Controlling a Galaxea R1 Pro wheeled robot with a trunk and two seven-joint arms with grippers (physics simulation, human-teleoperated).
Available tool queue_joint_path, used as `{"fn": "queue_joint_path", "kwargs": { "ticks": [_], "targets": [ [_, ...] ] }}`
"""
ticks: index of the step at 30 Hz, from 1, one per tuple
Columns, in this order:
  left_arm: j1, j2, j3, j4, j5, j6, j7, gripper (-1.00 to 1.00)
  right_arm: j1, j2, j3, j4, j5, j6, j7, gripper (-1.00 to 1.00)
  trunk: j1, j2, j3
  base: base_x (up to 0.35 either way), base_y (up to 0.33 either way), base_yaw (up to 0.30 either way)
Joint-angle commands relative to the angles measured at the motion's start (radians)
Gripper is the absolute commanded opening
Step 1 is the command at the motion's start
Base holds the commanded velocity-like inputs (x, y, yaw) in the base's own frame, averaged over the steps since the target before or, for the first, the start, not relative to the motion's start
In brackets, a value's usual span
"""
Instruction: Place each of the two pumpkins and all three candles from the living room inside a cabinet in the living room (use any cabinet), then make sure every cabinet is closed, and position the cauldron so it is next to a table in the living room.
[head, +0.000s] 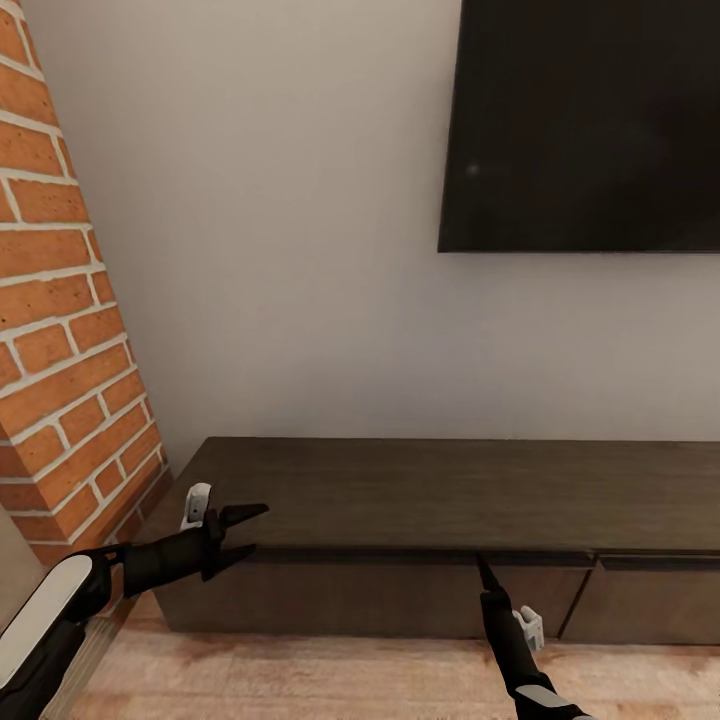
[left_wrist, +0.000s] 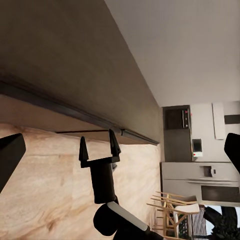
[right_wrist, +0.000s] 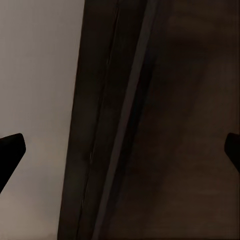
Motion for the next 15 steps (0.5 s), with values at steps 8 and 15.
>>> {"fn": "queue_joint_path", "kwargs": {
  "ticks": [8,15],
  "targets": [
    [-0.001,0.001,-0.001,-0.001,0.011,0.001,0.01,1.0,-0.001,0.001,0.008,0.003,-0.003,-0.006,0.003,1.0,0.0,0.0,-0.001,0.0,0.0,0.0],
    [-0.001,0.001,-0.001,-0.001,0.011,0.001,0.01,1.0,-0.001,0.001,0.008,0.003,-0.003,-0.006,0.003,1.0,0.0,0.0,-0.001,0.0,0.0,0.0]
  ]
}}
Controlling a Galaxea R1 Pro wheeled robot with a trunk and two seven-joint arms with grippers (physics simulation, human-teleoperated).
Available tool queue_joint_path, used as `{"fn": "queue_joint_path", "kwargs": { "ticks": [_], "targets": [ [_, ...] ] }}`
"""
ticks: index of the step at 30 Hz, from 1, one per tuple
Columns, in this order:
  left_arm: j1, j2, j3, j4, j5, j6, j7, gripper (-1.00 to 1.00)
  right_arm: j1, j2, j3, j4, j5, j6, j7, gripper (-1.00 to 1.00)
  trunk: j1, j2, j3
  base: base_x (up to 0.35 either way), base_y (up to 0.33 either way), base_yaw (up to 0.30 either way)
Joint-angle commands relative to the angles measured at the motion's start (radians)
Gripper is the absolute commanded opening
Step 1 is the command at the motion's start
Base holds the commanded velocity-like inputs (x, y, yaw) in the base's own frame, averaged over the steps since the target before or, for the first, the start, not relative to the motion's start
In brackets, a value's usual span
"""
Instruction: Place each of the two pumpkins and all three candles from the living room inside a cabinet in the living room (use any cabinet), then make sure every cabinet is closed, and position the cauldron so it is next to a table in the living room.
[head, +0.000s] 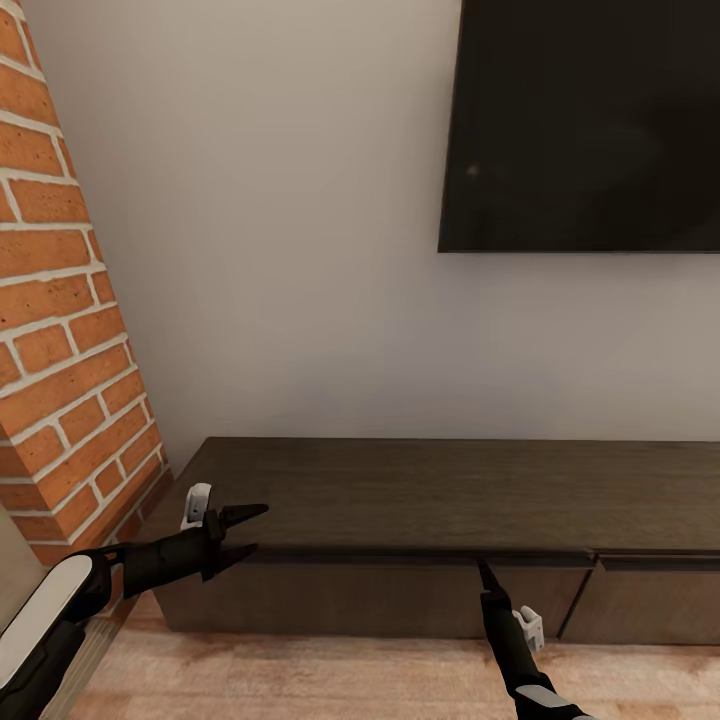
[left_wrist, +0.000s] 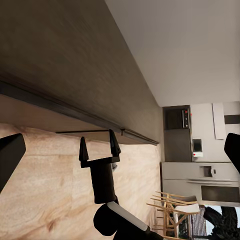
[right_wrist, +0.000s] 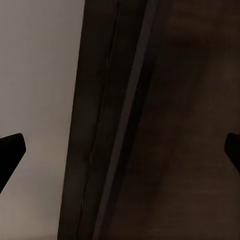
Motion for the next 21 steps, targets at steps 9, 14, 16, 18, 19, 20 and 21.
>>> {"fn": "queue_joint_path", "kwargs": {
  "ticks": [9,14,16,18,19,20,21],
  "targets": [
    [-0.001,0.001,-0.001,-0.001,0.009,0.001,0.01,1.0,-0.001,0.001,0.008,0.003,-0.003,-0.006,0.003,1.0,0.0,0.0,-0.001,0.11,0.0,0.0],
    [-0.001,0.001,-0.001,-0.001,0.009,0.0,0.01,1.0,-0.001,0.001,0.008,0.003,-0.003,-0.006,0.002,1.0,0.0,0.0,-0.001,0.054,0.0,0.0],
    [-0.001,0.001,-0.002,-0.001,0.009,0.0,0.01,1.0,-0.001,0.001,0.008,0.003,-0.003,-0.006,0.002,1.0,0.0,0.0,-0.001,0.147,0.0,0.0],
    [-0.001,0.001,-0.002,-0.001,0.009,0.0,0.011,1.0,-0.001,0.001,0.008,0.003,-0.003,-0.006,0.002,1.0,0.0,0.0,-0.001,0.193,0.0,0.0],
    [-0.001,0.001,-0.002,-0.001,0.009,0.001,0.01,1.0,-0.001,0.001,0.008,0.003,-0.003,-0.006,0.002,1.0,0.0,0.0,-0.001,0.115,0.0,0.0],
    [-0.001,0.001,-0.002,-0.001,0.009,0.001,0.01,1.0,-0.001,0.001,0.008,0.003,-0.003,-0.006,0.002,1.0,0.0,0.0,-0.001,0.074,0.0,0.0],
    [-0.001,0.001,-0.002,-0.001,0.009,0.001,0.01,1.0,-0.001,0.001,0.008,0.003,-0.003,-0.006,0.002,1.0,0.0,0.0,-0.001,0.047,0.0,0.0]
  ]
}}
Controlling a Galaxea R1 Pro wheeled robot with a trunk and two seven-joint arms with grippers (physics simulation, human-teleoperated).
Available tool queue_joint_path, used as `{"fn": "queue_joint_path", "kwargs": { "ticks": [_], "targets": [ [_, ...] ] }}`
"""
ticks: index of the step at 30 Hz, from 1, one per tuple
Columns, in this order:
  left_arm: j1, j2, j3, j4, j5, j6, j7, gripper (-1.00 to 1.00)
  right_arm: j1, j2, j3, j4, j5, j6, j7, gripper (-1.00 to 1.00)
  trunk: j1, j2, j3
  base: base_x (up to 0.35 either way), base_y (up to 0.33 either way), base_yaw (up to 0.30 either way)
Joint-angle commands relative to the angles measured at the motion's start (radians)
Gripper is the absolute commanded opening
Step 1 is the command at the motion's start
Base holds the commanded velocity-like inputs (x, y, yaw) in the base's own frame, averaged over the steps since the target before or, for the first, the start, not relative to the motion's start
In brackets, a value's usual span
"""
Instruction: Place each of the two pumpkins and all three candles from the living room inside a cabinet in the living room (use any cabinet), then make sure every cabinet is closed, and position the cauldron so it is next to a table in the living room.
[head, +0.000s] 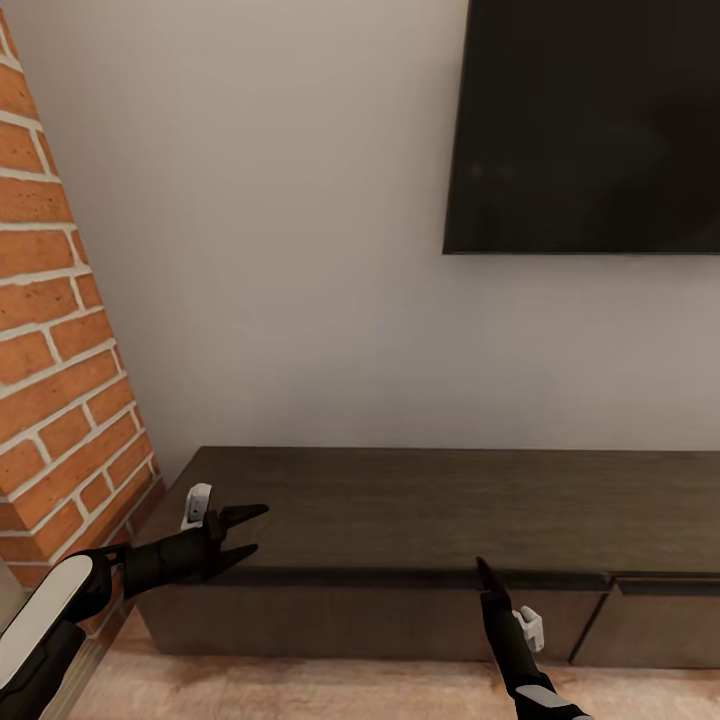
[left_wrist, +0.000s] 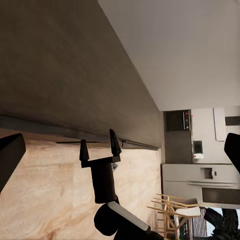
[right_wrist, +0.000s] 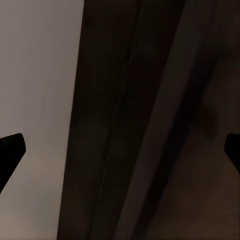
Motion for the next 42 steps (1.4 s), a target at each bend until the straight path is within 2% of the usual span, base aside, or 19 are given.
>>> {"fn": "queue_joint_path", "kwargs": {
  "ticks": [1,12,17,42],
  "targets": [
    [-0.001,0.001,-0.001,-0.001,0.011,0.001,0.01,1.0,-0.001,0.001,0.008,0.003,-0.003,-0.006,0.003,1.0,0.0,0.0,-0.001,0.024,0.0,0.0],
    [-0.001,0.001,0.001,-0.001,0.011,0.001,0.009,1.0,-0.001,0.001,0.008,0.003,-0.003,-0.006,0.004,1.0,0.0,0.0,-0.001,0.004,0.0,0.0],
    [-0.001,0.001,0.0,-0.001,0.011,0.001,0.009,1.0,-0.001,0.001,0.008,0.003,-0.003,-0.006,0.004,1.0,0.002,-0.002,-0.02,0.0,0.0,0.0],
    [-0.001,0.001,0.0,-0.001,0.011,0.0,0.01,1.0,-0.001,0.001,0.008,0.003,-0.003,-0.006,0.004,1.0,0.002,-0.002,-0.02,0.0,0.0,0.0]
  ]
}}
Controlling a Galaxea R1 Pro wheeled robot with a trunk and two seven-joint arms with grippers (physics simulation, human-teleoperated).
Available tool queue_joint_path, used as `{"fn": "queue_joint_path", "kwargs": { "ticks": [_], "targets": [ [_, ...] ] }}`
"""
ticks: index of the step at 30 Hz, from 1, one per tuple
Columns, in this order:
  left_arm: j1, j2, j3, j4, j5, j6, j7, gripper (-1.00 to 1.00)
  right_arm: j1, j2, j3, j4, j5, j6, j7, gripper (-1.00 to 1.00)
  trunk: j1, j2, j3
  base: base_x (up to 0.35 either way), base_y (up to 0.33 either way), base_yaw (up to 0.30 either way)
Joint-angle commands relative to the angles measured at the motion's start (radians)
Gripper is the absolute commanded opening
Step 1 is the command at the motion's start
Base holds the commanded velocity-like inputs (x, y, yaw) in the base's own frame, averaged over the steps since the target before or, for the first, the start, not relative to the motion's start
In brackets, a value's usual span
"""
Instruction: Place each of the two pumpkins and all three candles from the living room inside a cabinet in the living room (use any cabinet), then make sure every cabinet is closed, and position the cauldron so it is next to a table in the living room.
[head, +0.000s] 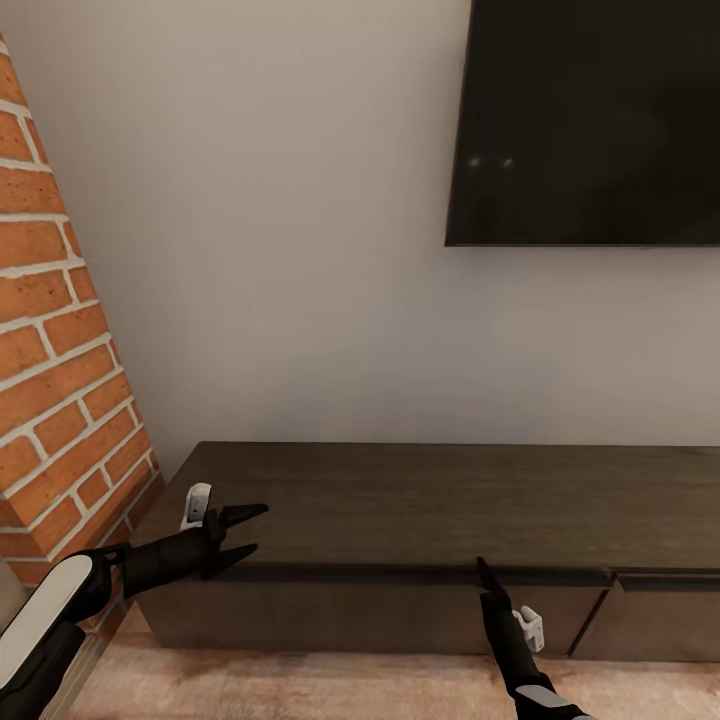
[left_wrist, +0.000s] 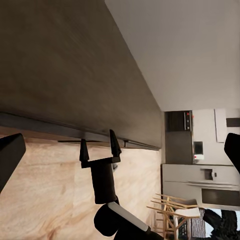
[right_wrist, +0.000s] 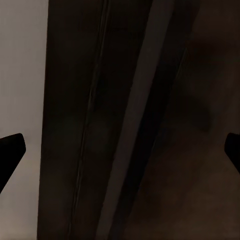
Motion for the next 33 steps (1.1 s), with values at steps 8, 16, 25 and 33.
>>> {"fn": "queue_joint_path", "kwargs": {
  "ticks": [8,16,25,33],
  "targets": [
    [-0.001,0.001,-0.001,-0.001,0.011,0.001,0.01,1.0,-0.001,0.001,0.008,0.003,-0.003,-0.006,0.003,1.0,0.0,0.0,-0.001,-0.004,0.0,0.0],
    [-0.001,0.001,-0.001,0.0,0.011,0.001,0.01,1.0,-0.001,0.001,0.008,0.003,-0.003,-0.006,0.003,1.0,0.0,0.0,-0.001,-0.013,0.0,0.0],
    [-0.001,0.001,-0.001,0.0,0.011,0.001,0.01,1.0,-0.001,0.001,0.008,0.003,-0.003,-0.006,0.003,1.0,0.0,0.0,-0.001,-0.017,0.0,0.0],
    [-0.001,0.001,-0.001,0.0,0.011,0.001,0.01,1.0,-0.001,0.001,0.008,0.003,-0.002,-0.006,0.003,1.0,0.0,0.0,-0.001,-0.028,0.0,0.0]
  ]
}}
